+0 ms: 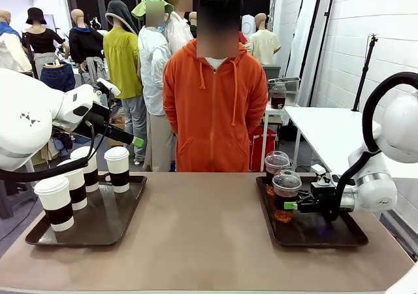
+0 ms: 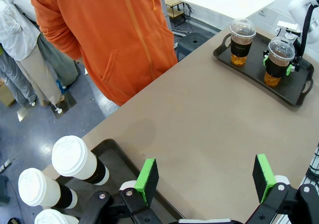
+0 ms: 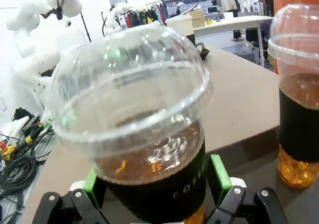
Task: Distribute the coffee onto the tray.
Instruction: Pick up another iced Americano from the middle of the table and place it on the right Handle tray.
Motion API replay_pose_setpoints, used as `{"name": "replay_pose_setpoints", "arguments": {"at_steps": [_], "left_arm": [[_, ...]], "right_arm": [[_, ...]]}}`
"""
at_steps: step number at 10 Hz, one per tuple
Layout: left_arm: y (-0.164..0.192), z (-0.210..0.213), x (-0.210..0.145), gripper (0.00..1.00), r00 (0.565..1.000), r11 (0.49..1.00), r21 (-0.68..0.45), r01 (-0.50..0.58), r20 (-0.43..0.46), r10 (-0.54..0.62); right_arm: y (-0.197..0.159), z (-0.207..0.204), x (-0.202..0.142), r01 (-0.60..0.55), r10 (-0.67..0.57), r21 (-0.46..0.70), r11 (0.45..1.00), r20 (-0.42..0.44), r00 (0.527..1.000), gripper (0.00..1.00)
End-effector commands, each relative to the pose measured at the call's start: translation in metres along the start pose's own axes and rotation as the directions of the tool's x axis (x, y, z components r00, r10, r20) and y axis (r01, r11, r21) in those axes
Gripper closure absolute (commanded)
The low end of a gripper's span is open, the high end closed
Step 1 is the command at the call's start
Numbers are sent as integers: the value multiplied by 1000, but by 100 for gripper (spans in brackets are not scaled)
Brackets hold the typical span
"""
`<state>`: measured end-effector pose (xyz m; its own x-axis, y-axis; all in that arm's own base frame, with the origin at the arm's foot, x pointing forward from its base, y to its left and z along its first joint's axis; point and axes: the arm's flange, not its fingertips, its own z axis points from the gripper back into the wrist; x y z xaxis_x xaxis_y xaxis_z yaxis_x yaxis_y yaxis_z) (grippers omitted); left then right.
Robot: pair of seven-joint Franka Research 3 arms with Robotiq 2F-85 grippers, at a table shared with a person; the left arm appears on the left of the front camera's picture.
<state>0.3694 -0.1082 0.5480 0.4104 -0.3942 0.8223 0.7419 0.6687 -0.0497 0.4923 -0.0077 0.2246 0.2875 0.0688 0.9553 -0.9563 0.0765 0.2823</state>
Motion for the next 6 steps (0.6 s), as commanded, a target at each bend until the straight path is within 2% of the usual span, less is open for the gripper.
{"name": "replay_pose_setpoints", "arguments": {"at_steps": [1, 6], "left_arm": [[1, 0, -1, 0, 1000, 1000, -2, -4, -3, 4], [1, 0, -1, 0, 1000, 1000, -2, -4, -3, 4]], "right_arm": [[17, 15, -4, 37, -37, -17, 999, 15, 999, 0], [43, 57, -11, 59, -56, -107, 993, 34, 998, 0]]}}
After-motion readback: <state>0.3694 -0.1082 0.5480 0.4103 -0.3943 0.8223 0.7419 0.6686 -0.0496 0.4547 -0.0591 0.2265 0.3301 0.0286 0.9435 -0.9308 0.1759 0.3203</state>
